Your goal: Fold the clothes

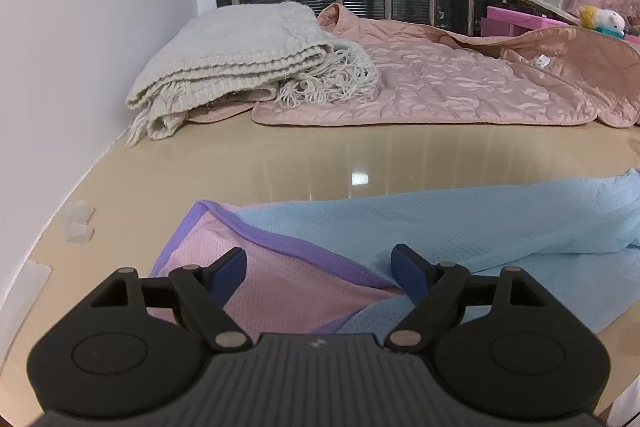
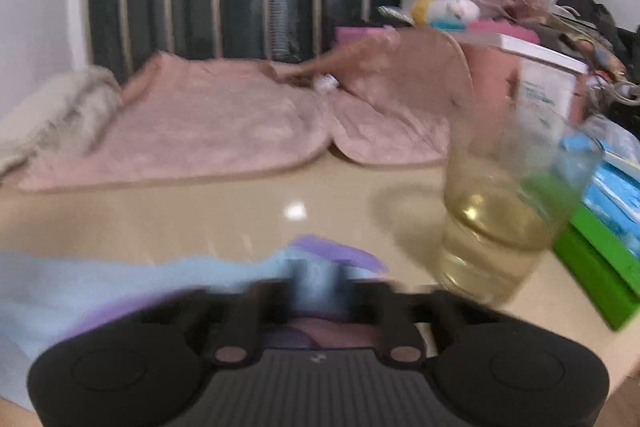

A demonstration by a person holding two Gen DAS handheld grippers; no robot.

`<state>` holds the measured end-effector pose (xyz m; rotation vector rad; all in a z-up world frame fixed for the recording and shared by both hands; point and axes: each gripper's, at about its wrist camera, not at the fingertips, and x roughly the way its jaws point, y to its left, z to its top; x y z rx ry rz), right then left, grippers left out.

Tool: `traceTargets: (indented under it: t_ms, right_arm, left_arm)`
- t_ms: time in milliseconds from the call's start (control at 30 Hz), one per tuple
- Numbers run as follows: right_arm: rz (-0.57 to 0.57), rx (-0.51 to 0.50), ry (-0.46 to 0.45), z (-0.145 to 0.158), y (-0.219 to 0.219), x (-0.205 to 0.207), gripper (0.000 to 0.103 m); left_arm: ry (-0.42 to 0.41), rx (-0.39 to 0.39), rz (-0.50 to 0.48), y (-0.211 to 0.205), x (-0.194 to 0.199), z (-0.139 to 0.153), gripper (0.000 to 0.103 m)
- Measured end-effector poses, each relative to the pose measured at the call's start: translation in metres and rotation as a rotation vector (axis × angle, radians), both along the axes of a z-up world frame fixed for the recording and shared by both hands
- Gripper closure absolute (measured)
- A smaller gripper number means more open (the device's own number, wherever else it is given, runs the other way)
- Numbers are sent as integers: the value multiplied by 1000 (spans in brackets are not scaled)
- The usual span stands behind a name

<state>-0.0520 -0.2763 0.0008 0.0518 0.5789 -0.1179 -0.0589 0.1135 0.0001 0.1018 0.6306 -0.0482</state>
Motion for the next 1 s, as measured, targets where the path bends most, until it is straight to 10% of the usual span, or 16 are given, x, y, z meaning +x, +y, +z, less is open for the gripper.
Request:
traceTargets:
  t_ms: [567, 1000]
  right_arm:
    - [28, -45, -68, -1, -8, -42, 75]
    - [-4, 208, -202, -17, -31, -92, 41]
  left_arm:
    - [-56, 23, -13, -5, -10, 15, 22]
    - [-135, -100, -155, -40, -27, 38, 22]
